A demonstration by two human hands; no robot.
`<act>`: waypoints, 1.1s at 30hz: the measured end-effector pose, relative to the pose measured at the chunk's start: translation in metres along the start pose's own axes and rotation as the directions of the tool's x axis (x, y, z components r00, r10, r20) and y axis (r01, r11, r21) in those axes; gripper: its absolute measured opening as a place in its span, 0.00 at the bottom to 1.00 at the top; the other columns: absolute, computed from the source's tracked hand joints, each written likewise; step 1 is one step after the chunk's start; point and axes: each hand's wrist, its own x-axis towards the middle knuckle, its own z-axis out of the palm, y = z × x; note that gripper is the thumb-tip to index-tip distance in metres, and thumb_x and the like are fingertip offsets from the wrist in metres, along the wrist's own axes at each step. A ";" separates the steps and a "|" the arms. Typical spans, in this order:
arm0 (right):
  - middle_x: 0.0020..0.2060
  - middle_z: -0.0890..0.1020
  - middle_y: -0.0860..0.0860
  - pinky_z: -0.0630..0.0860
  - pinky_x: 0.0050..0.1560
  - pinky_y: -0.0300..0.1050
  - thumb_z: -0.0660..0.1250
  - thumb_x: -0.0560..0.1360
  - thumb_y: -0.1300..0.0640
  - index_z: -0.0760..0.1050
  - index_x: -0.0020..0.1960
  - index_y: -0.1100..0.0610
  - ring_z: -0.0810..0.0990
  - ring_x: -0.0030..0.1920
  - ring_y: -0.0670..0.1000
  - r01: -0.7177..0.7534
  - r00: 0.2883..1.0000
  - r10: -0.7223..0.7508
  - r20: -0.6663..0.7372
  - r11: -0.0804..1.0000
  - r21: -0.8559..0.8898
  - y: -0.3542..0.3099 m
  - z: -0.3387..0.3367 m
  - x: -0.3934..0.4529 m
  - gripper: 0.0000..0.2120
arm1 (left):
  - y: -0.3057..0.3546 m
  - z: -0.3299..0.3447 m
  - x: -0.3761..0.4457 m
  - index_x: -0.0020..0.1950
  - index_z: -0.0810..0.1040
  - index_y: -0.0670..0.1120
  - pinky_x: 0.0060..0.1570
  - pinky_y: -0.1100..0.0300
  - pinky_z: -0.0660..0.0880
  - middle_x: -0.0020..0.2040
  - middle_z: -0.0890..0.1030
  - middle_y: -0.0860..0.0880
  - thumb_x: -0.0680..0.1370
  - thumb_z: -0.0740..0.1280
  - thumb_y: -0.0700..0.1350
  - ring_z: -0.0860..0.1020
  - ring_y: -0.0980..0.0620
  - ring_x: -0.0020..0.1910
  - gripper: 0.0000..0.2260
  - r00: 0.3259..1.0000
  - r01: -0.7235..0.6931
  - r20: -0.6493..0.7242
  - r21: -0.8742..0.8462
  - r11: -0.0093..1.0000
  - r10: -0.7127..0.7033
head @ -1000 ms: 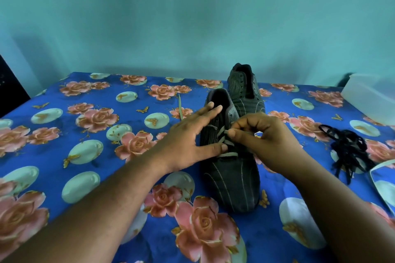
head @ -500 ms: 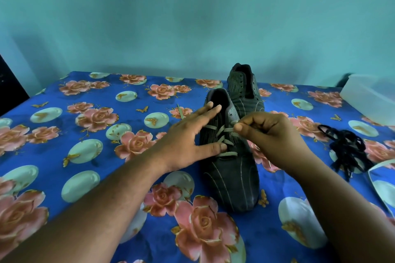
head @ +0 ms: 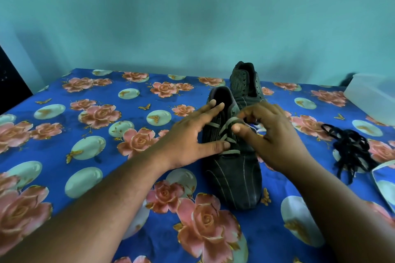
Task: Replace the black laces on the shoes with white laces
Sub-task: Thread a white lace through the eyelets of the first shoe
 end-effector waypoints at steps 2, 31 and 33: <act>0.44 0.78 0.43 0.72 0.52 0.47 0.65 0.78 0.39 0.79 0.46 0.48 0.75 0.50 0.50 0.078 0.997 -0.078 0.007 0.996 -0.050 -0.003 0.002 0.000 0.14 | 0.000 0.000 0.000 0.80 0.54 0.69 0.81 0.46 0.54 0.81 0.51 0.69 0.70 0.68 0.70 0.48 0.62 0.81 0.41 1.000 0.004 0.001 -0.001 1.000 -0.004; 0.31 0.79 0.47 0.72 0.34 0.45 0.72 0.76 0.41 0.78 0.39 0.49 0.77 0.33 0.46 -0.119 0.989 0.111 0.094 0.990 0.079 -0.016 0.003 0.003 0.14 | -0.003 0.003 0.002 0.79 0.56 0.70 0.80 0.49 0.57 0.81 0.52 0.68 0.68 0.69 0.71 0.49 0.65 0.80 0.42 0.999 -0.030 -0.016 -0.036 0.999 0.029; 0.33 0.79 0.49 0.72 0.37 0.44 0.70 0.79 0.49 0.78 0.42 0.52 0.76 0.34 0.48 -0.100 0.988 0.073 0.136 0.974 0.204 -0.018 -0.001 0.002 0.10 | -0.002 0.003 0.002 0.78 0.56 0.71 0.78 0.59 0.56 0.81 0.52 0.68 0.69 0.71 0.71 0.48 0.66 0.80 0.41 0.999 -0.030 -0.012 -0.051 0.998 0.030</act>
